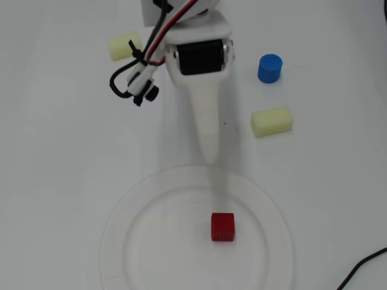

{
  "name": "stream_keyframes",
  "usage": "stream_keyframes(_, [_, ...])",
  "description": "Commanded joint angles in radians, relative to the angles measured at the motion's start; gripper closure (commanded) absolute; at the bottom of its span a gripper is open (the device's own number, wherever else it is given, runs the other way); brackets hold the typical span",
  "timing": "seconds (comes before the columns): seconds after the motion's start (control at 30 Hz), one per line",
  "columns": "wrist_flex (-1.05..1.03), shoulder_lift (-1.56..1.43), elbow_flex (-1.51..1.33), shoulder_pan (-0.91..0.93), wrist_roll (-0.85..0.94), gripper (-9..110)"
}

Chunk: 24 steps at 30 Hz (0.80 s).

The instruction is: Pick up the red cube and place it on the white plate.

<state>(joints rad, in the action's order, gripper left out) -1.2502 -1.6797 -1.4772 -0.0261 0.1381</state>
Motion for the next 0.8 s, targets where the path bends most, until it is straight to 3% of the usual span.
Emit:
stream_keyframes(0.0, [-0.081, -0.172, -0.051, -0.014, 0.041, 54])
stream_keyframes(0.23, [-0.035, -0.63, -0.472, -0.006, 0.035, 64])
stream_keyframes(0.4, [0.025, -0.885, -0.713, 0.021, 0.002, 64])
stream_keyframes(0.63, [0.074, -1.08, -1.039, 0.035, -0.032, 62])
stream_keyframes(0.77, [0.117, -1.134, -1.2, 0.081, -0.095, 68])
